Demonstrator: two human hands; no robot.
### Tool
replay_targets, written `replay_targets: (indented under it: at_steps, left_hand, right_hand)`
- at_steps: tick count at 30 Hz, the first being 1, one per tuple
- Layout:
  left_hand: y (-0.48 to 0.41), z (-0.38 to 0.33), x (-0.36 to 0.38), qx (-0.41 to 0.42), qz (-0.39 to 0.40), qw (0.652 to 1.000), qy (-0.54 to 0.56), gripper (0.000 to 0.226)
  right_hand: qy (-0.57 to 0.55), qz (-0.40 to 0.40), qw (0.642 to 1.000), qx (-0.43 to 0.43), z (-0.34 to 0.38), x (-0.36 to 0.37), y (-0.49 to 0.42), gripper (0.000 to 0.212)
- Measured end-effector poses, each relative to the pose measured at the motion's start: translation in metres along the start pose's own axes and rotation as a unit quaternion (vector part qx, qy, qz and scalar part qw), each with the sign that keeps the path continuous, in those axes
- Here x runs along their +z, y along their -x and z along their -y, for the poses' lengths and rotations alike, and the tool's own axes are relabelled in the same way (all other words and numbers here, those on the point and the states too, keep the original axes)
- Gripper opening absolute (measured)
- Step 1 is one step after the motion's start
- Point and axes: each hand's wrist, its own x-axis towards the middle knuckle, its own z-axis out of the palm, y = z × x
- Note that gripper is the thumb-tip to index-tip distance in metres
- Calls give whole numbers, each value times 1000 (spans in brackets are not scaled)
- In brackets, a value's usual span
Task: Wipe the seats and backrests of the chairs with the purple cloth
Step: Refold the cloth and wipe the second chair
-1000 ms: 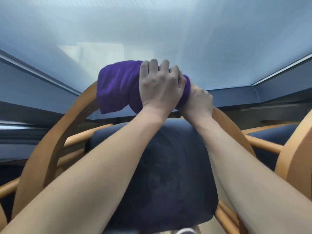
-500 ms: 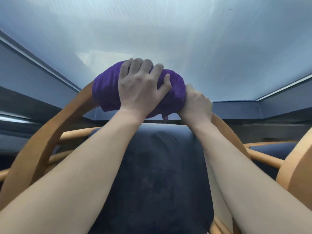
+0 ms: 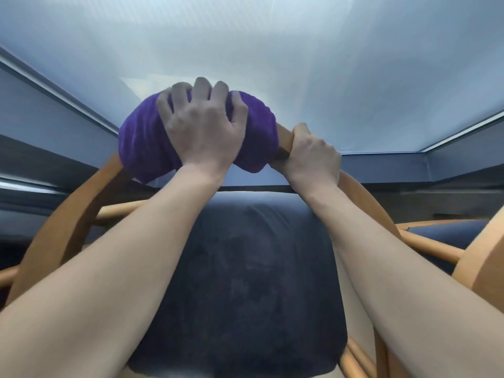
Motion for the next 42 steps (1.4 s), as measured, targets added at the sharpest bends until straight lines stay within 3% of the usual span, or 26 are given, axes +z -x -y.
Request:
replay_targets:
  at_steps: [4,7,11,14,20,25,28,31,33,35,38,42]
  left_hand:
    - [11,-42,-1,91,27,995,14,33]
    - [15,-54,0,108,36,993,21,33]
    - [11,-37,2,135,29,990,25,35]
    - [8,-25,4,151,21,987,44,41]
    - [-5,26,2,1,30,997,64,46]
    - [-6,40,-5,-7,75,994,85,47]
    - [-5,53,-9,5,76,973,217,40]
    - [10,84,-20,28,54,933,355,37]
    - [25,107,-26,21,81,942,324,42]
    - [38,132,-26,-7,109,954,279,45]
    - [56,174,-23,-68,143,961,225,46]
    - [87,222,-23,-112,182,962,167,45]
  right_hand:
    - [4,8,1000,-2,1,-2,-1,51]
    - [7,10,1000,4,2,-2,-1,45]
    - [-9,51,999,17,4,-4,-2,62]
    - [-14,65,998,13,2,-5,-3,64]
    - [0,18,1000,11,4,-3,0,51]
    - [-17,45,998,32,15,-12,6,49]
    - [-158,-5,983,-93,44,-25,17,63]
    - [-197,-63,954,-217,96,-35,21,73]
    - [-181,-35,955,-233,131,-32,17,61]
    - [-91,-5,971,-220,157,-20,11,50]
    - [73,-9,978,-197,172,3,5,62]
    - [98,-56,980,-166,185,15,-1,65]
